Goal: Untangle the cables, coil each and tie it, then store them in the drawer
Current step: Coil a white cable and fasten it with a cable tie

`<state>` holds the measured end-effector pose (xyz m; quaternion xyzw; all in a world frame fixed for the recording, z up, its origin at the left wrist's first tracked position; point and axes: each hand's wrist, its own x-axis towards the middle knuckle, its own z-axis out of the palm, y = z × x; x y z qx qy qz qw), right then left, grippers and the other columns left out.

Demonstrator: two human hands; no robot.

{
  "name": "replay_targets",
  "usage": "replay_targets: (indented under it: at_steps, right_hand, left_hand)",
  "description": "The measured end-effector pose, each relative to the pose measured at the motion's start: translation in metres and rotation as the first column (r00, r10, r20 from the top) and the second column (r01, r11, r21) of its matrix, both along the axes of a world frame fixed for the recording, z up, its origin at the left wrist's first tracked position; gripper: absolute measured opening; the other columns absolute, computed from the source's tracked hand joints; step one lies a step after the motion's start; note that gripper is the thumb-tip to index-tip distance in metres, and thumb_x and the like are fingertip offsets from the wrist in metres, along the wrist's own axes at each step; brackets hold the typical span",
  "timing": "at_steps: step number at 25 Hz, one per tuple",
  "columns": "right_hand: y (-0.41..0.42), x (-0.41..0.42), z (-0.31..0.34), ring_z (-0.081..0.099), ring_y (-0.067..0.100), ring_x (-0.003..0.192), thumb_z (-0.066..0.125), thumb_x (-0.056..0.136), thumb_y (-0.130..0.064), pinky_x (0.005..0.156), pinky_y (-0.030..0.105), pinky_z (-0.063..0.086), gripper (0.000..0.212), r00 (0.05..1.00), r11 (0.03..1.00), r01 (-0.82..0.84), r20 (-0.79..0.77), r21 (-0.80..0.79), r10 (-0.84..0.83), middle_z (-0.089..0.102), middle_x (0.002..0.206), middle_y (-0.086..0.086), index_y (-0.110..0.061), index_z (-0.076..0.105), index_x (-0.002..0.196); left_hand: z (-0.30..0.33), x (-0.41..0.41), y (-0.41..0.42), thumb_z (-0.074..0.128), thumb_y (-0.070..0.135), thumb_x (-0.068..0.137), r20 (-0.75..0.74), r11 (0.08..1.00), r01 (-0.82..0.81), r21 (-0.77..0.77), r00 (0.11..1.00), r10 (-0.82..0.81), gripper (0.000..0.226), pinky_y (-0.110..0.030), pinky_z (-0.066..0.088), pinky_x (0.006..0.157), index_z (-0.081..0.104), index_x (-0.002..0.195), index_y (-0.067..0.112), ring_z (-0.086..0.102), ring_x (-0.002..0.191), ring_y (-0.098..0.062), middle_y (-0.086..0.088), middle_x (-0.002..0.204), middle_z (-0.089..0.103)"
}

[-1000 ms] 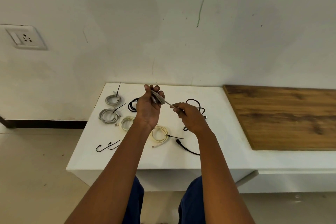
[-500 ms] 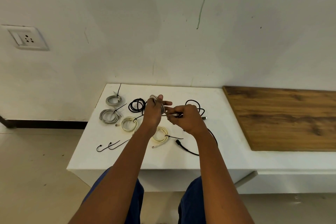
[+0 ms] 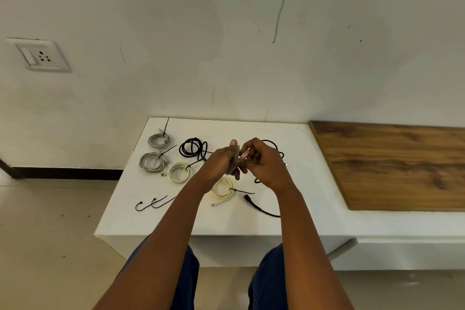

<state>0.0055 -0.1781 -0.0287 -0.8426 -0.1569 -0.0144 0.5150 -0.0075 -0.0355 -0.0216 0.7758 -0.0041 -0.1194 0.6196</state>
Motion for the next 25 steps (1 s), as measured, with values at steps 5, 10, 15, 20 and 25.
replay_targets:
  at_steps: [5, 10, 15, 20, 25]
  right_hand:
    - [-0.001, -0.001, -0.002, 0.049, 0.011, 0.086, 0.078, 0.075, -0.019, 0.075, 0.024, 0.041, 0.051, 1.000, 0.999, 0.019, -0.003, 0.030, -0.019, 0.054, 0.105, -0.005, -0.027, 0.050, 0.117]
    - [0.000, -0.004, -0.002, 0.059, 0.006, 0.094, 0.068, 0.085, -0.017, 0.086, 0.012, 0.041, 0.041, 0.975, 0.981, -0.119, -0.169, 0.154, 0.145, 0.063, 0.095, -0.004, -0.026, 0.057, 0.123]
    - [0.009, -0.004, -0.002, 0.054, 0.012, 0.091, 0.067, 0.085, -0.020, 0.083, 0.011, 0.039, 0.037, 0.993, 0.995, -0.012, -0.115, 0.103, 0.024, 0.055, 0.087, 0.001, -0.021, 0.062, 0.122]
    - [0.016, -0.004, -0.002, 0.053, 0.008, 0.086, 0.066, 0.085, -0.014, 0.083, 0.020, 0.041, 0.040, 0.992, 0.978, 0.090, -0.099, 0.190, -0.072, 0.055, 0.090, 0.000, -0.018, 0.061, 0.124]
    - [0.017, -0.002, 0.000, 0.057, 0.021, 0.094, 0.068, 0.084, -0.017, 0.091, 0.036, 0.050, 0.039, 0.951, 0.883, 0.227, -0.288, 0.412, -0.110, 0.058, 0.099, 0.008, -0.026, 0.062, 0.122]
  left_hand:
    - [0.000, 0.003, 0.002, 0.017, 0.056, 0.098, -0.079, 0.988, 0.020, -0.156, 0.996, -0.033, 0.073, -0.020, 0.040, 0.052, 0.067, 0.096, 0.003, 0.049, 0.047, -0.013, -0.006, 0.059, 0.064]
    - [-0.003, 0.003, 0.002, 0.027, 0.045, 0.100, -0.085, 0.958, -0.003, -0.288, 0.996, -0.022, 0.059, -0.023, 0.037, 0.049, 0.070, 0.076, 0.013, 0.045, 0.043, -0.014, -0.011, 0.054, 0.060]
    - [-0.003, 0.004, -0.005, 0.035, 0.041, 0.098, -0.078, 0.961, -0.157, -0.226, 0.987, 0.143, 0.052, -0.025, 0.036, 0.050, 0.067, 0.079, 0.005, 0.047, 0.045, -0.016, -0.010, 0.055, 0.062]
    - [-0.004, 0.005, -0.012, 0.053, 0.036, 0.094, -0.015, 0.880, -0.381, -0.284, 0.919, 0.394, 0.029, -0.012, 0.045, 0.048, 0.057, 0.079, 0.012, 0.059, 0.060, -0.003, 0.005, 0.066, 0.061]
    - [-0.005, 0.005, -0.002, 0.054, 0.034, 0.094, 0.091, 0.935, -0.249, -0.253, 0.956, 0.279, 0.019, -0.015, 0.046, 0.068, 0.059, 0.089, 0.016, 0.064, 0.076, 0.001, 0.008, 0.083, 0.068]
